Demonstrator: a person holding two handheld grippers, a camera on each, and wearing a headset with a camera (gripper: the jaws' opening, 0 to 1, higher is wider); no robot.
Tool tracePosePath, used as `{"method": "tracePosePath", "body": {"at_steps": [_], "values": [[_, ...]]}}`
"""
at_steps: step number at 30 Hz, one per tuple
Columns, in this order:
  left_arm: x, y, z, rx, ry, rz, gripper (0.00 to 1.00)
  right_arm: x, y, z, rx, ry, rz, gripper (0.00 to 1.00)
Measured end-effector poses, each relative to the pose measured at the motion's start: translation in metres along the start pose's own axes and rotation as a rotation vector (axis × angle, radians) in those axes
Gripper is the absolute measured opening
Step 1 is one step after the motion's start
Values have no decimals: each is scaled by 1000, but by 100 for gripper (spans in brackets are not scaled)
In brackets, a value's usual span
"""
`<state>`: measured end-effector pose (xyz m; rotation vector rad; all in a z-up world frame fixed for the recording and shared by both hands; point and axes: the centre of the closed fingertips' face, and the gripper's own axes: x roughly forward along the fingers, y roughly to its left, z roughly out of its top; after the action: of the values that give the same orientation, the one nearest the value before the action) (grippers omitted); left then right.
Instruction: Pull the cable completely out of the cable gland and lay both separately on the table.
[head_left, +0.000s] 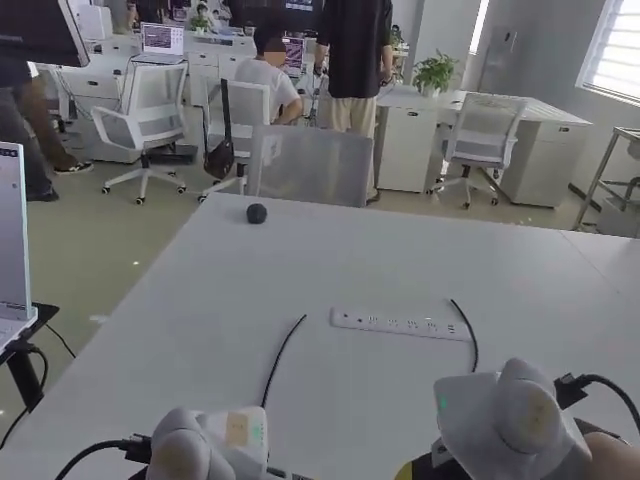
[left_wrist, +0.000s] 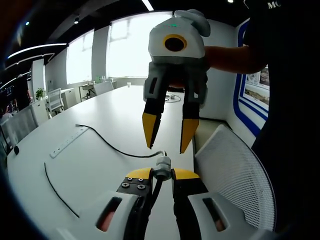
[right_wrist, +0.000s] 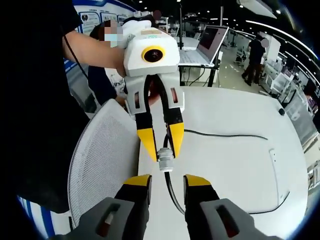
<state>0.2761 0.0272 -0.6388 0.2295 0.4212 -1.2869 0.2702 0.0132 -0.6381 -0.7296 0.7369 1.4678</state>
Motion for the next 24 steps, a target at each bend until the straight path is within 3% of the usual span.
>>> {"method": "tracePosePath", "body": {"at_steps": [3, 7, 14, 24], "values": [[-1, 0, 1, -3, -2, 2, 15, 1, -2, -8, -19, 20, -25, 20], [-3, 2, 4, -16, -12, 11, 15, 1, -4, -5, 1, -13, -37, 19], [-3, 4, 8, -28, -22, 12, 15, 4, -5, -1, -31, -48, -77, 14], [-2, 7, 11, -24, -15, 14, 15, 11, -6, -3, -40, -49, -108, 8]]}}
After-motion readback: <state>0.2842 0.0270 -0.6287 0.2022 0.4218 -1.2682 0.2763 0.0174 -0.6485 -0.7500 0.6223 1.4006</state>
